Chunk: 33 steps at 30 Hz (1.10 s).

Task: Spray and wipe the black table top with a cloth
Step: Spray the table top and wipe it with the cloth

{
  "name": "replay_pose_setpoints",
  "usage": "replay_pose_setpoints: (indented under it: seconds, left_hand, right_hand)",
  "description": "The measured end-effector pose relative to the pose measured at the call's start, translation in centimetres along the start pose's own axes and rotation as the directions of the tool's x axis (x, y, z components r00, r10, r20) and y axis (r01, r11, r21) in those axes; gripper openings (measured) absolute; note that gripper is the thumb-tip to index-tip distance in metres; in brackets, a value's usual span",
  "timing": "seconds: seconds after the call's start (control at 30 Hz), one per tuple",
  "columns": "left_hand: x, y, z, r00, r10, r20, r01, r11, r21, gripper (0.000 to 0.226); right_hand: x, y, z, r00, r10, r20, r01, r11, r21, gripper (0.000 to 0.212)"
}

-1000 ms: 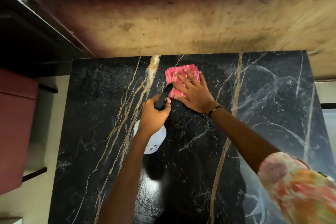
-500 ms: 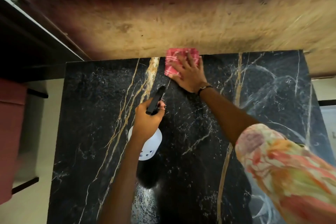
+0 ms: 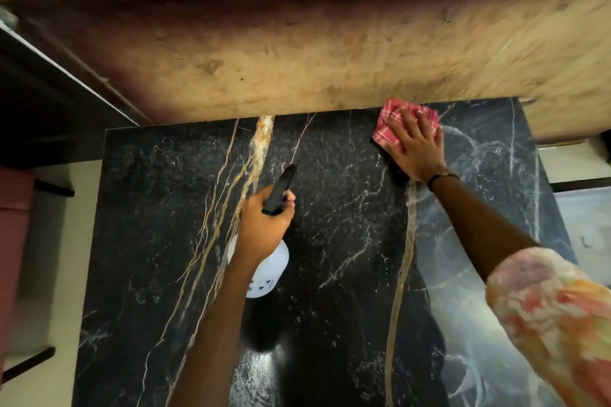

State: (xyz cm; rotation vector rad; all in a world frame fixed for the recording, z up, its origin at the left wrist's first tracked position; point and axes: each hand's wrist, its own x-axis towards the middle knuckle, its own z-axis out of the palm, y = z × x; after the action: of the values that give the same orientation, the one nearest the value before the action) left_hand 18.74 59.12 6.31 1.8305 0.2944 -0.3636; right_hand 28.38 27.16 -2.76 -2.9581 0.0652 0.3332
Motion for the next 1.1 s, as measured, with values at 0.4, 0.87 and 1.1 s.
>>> replay_pose_setpoints:
  seconds: [0.4, 0.87, 1.1]
  left_hand:
    - [-0.6, 3.3, 8.2, 1.000, -0.015, -0.014, 0.015, 1.000, -0.023, 0.025]
    - [-1.9, 3.8, 14.6, 0.998, -0.035, -0.043, 0.035, 0.999, 0.000, 0.024]
    - [-3.0, 3.5, 16.0, 0.999, -0.043, -0.030, 0.043, 0.999, -0.016, 0.025]
  right_hand:
    - [-4.2, 6.2, 1.0, 0.853, -0.520, 0.045, 0.518, 0.832, -0.199, 0.064]
    - [-2.1, 3.3, 1.4, 0.896, -0.445, -0.009, 0.439, 0.888, -0.138, 0.057]
    - [-7.3, 13.9, 0.4, 0.912, -0.410, -0.020, 0.403, 0.904, -0.143, 0.060]
